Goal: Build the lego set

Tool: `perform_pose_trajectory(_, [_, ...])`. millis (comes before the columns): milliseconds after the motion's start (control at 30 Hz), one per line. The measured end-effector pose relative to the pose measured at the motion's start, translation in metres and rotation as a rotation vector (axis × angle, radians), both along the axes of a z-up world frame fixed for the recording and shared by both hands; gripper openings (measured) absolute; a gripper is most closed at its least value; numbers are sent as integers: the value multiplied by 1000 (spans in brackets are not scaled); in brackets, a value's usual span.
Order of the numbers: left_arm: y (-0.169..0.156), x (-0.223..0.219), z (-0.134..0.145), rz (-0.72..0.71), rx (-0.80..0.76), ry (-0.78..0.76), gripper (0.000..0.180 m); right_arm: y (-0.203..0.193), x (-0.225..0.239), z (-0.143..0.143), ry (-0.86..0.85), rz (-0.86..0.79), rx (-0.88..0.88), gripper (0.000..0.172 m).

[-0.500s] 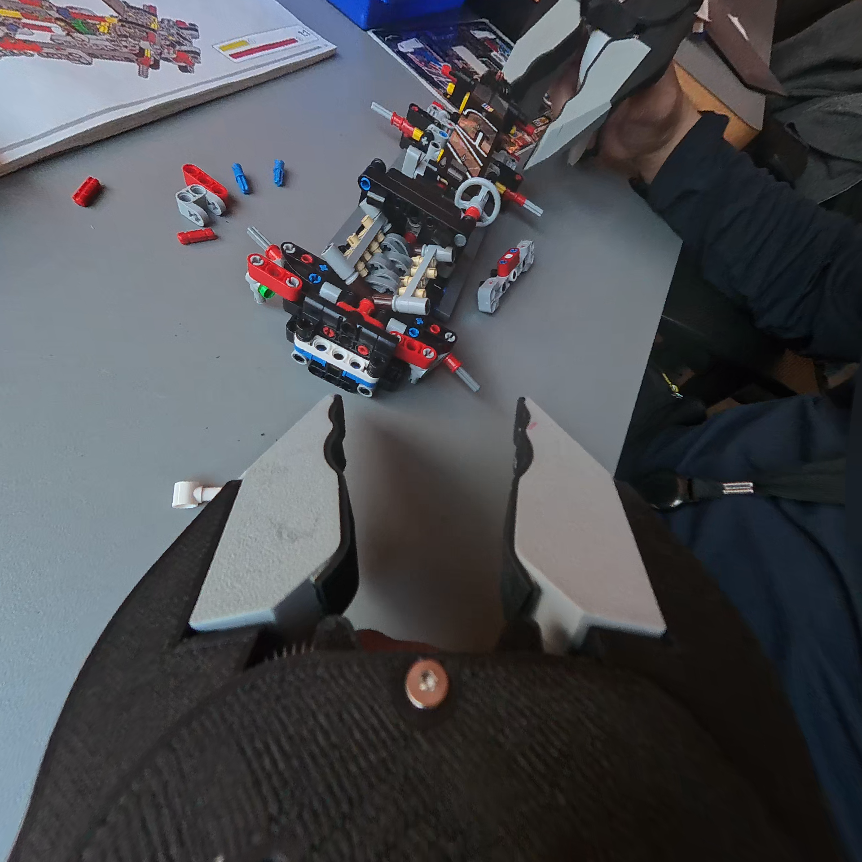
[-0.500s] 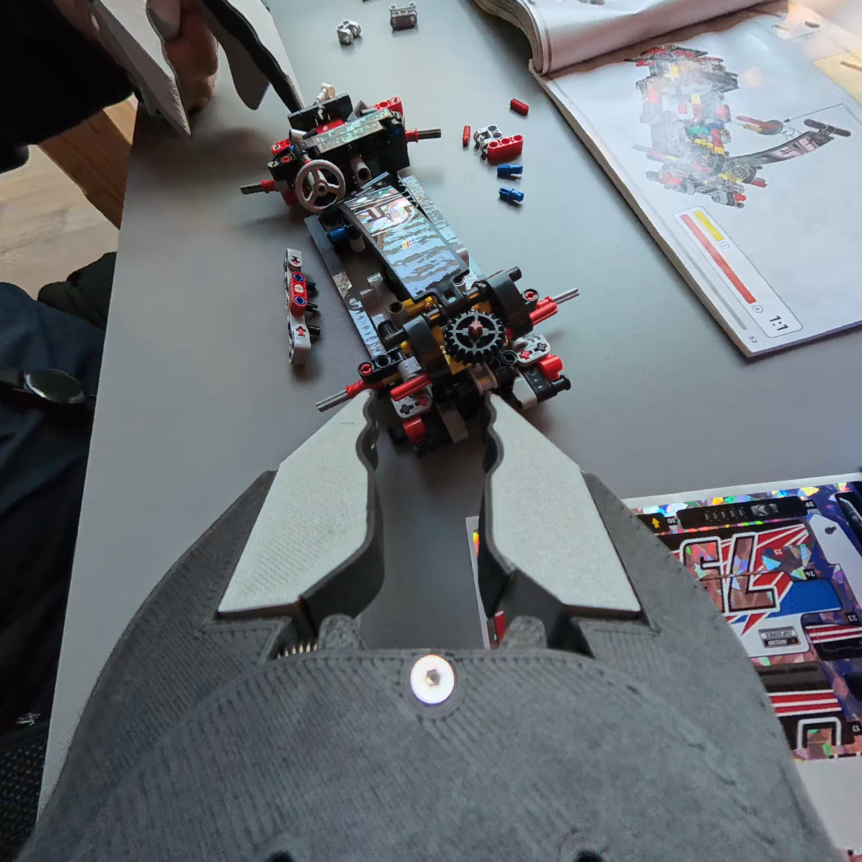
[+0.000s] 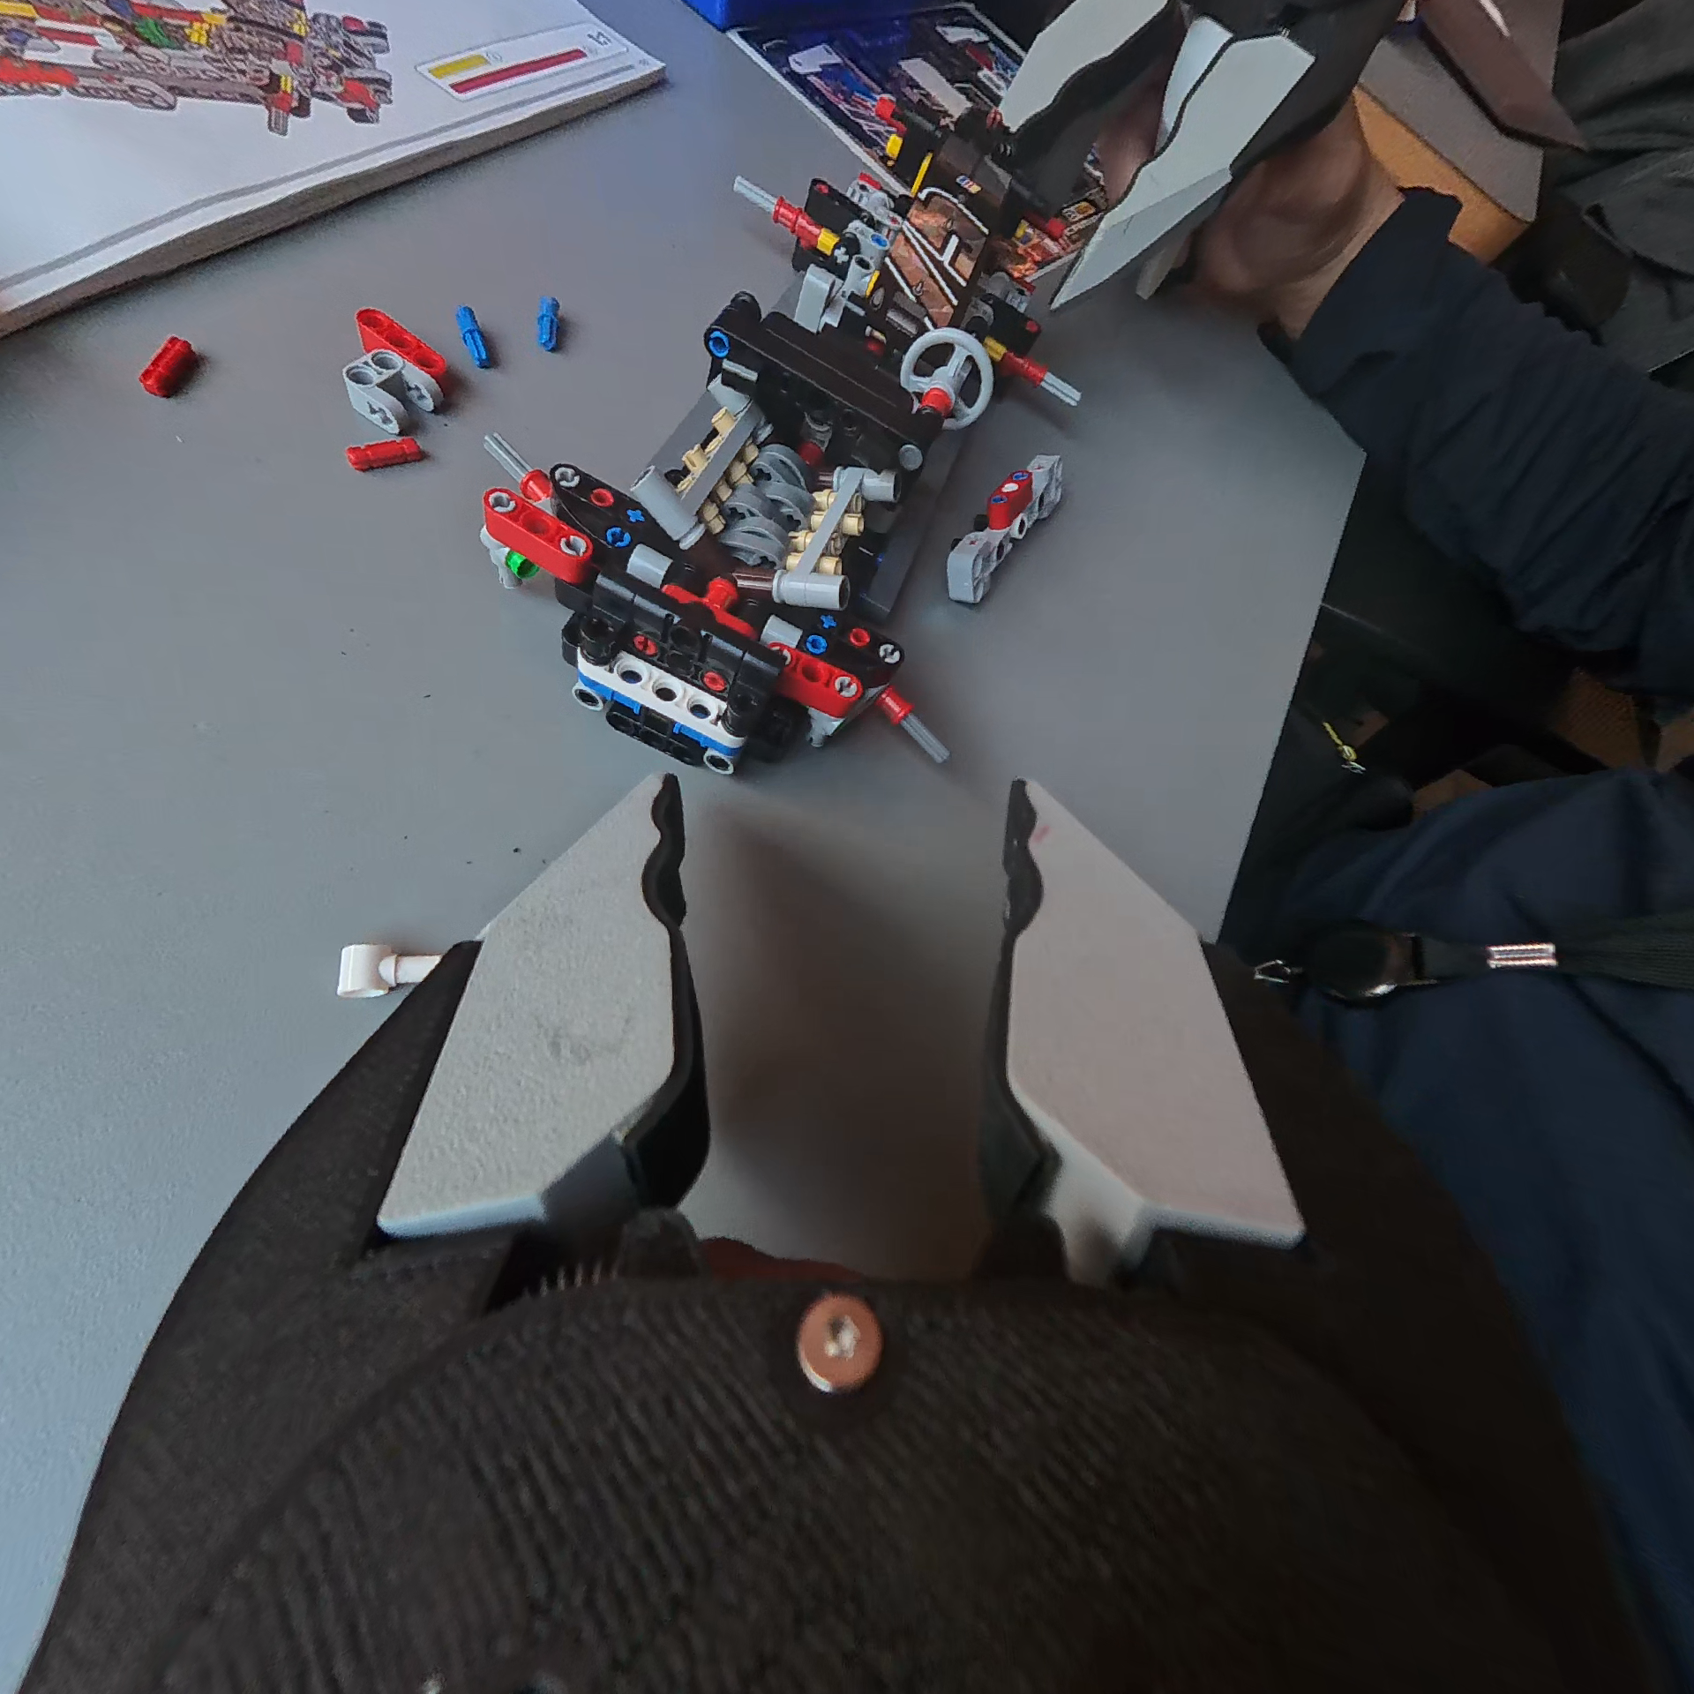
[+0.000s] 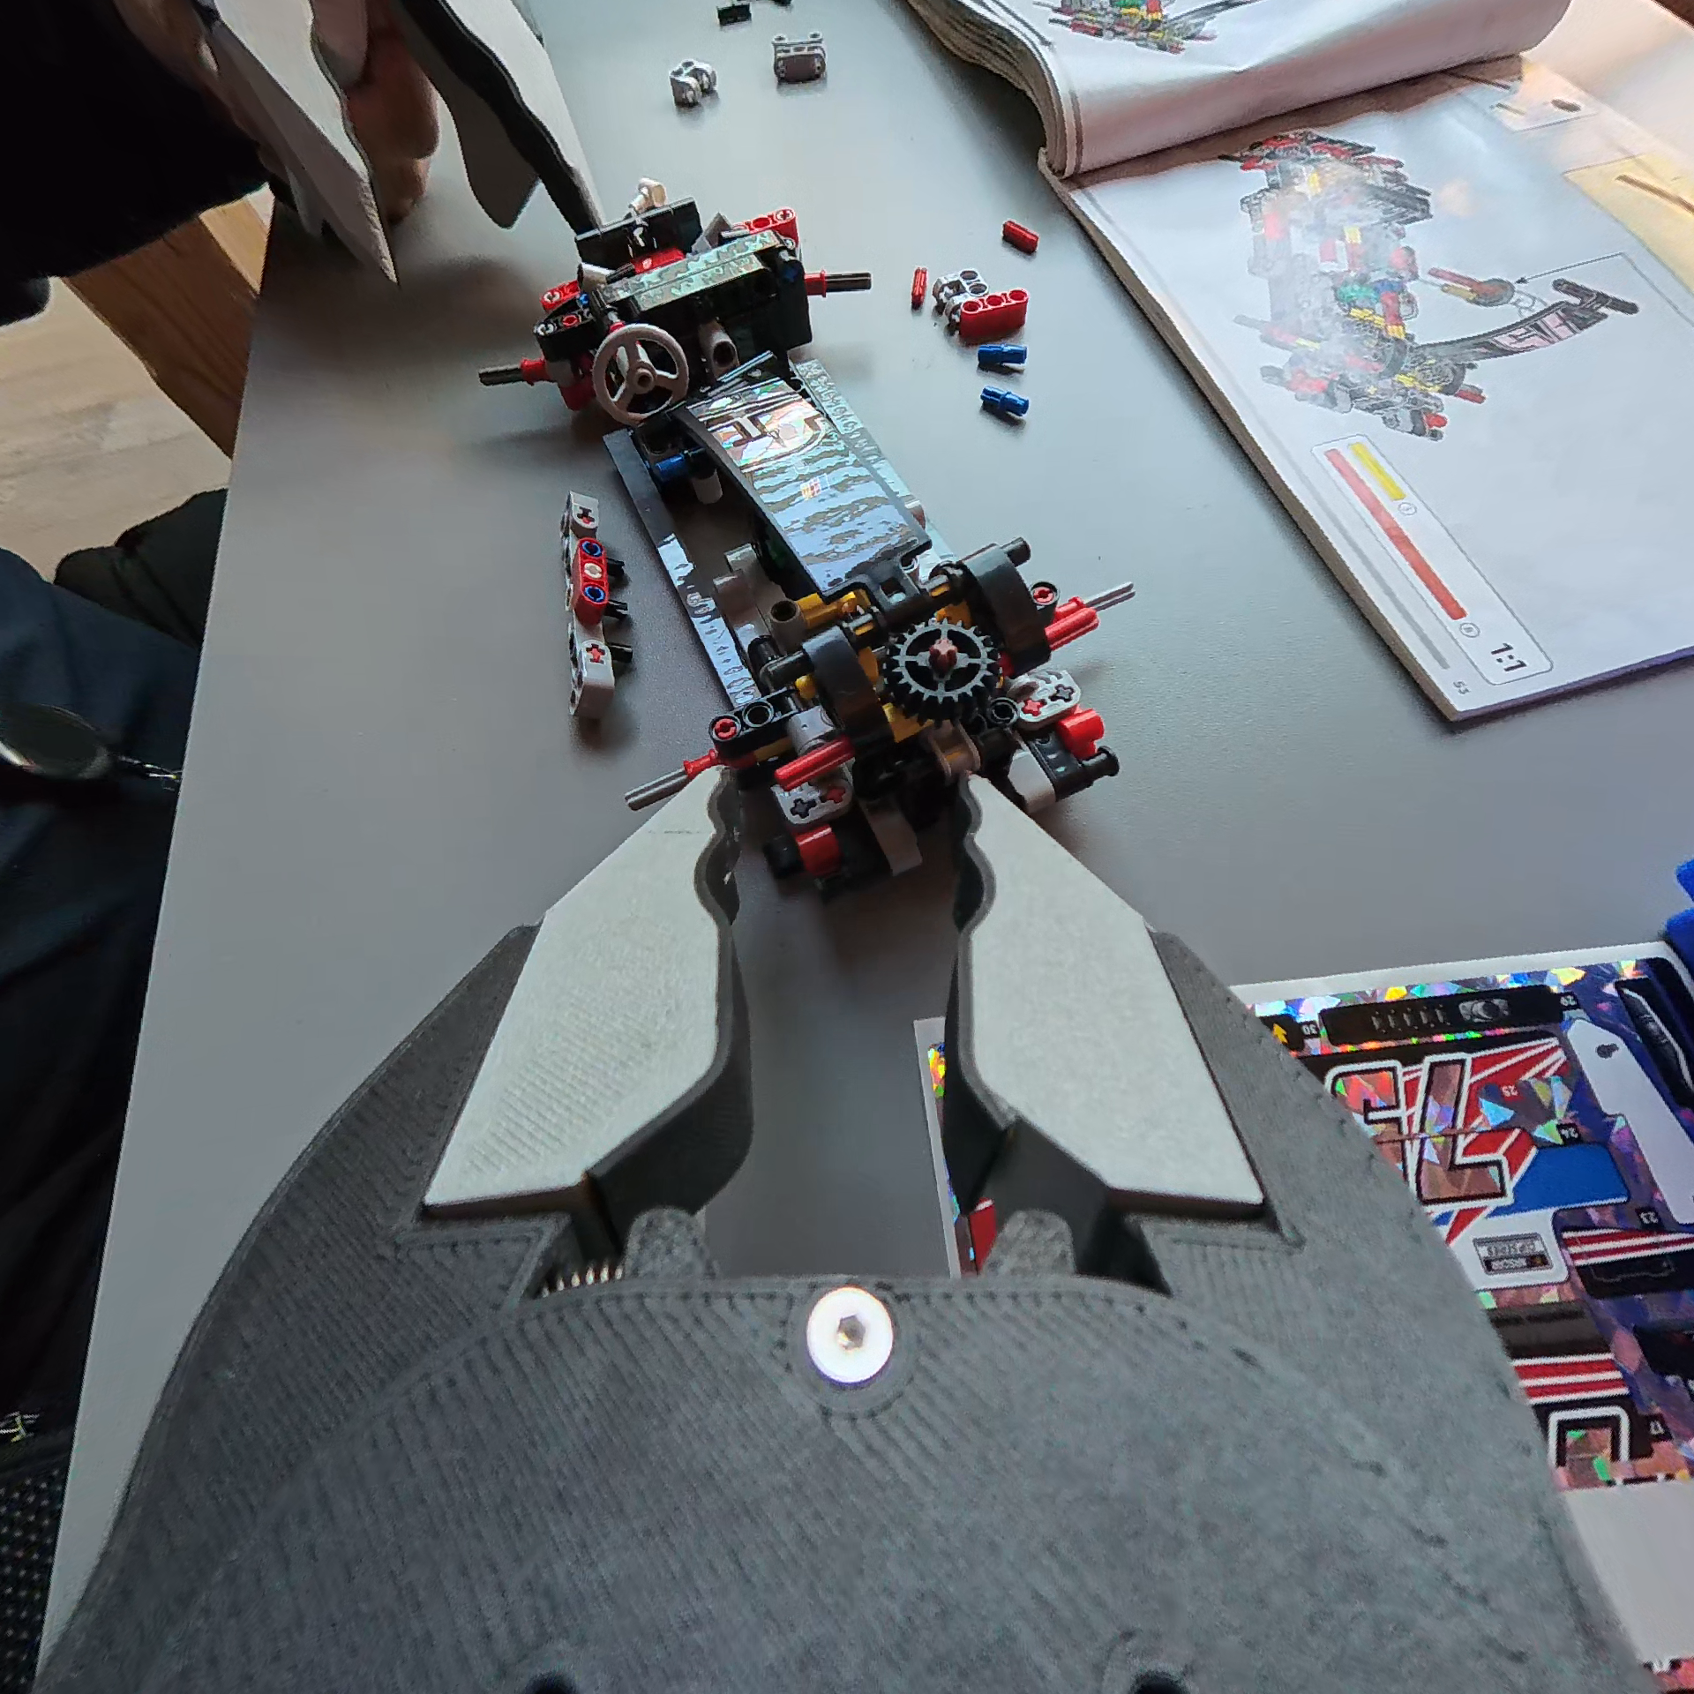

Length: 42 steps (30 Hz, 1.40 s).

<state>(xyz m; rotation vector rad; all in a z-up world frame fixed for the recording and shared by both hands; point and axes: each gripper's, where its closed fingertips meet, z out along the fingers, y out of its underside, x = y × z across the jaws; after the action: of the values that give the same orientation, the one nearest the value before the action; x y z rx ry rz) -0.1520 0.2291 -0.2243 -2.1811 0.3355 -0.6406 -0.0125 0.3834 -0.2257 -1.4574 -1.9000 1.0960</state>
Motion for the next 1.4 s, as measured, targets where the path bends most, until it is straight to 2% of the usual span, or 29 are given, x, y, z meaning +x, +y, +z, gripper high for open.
perform_pose_trajectory(400, [0,-1,-1,5,-8,-2,67,1,0,2,14,-6,6,43])
perform_pose_trajectory(633, [1,-1,-1,6,-10,-9,65,6,4,13,87,-49,12,45])
perform_pose_trajectory(733, [1,-1,-1,7,-12,-12,64,7,9,19,107,-83,67,42])
perform_pose_trajectory(833, [1,-1,1,8,-2,-9,64,3,6,37,161,-109,161,37])
perform_pose_trajectory(933, [3,-1,4,13,23,-5,64,-6,-8,44,90,-70,226,42])
perform_pose_trajectory(1033, [5,1,-1,-4,-14,-8,64,-17,-35,47,7,15,378,50])
perform_pose_trajectory(1133, [7,3,-3,-12,-22,3,64,-27,-56,31,-117,147,528,49])
perform_pose_trajectory(1233, [7,4,-3,-18,-21,7,63,-23,-62,7,-256,223,616,32])
perform_pose_trajectory(1267, [7,4,-3,-17,-18,0,63,-24,-65,7,-247,232,619,27])
perform_pose_trajectory(1400, [8,2,2,-6,-9,-51,61,-22,-70,13,-237,203,513,27])
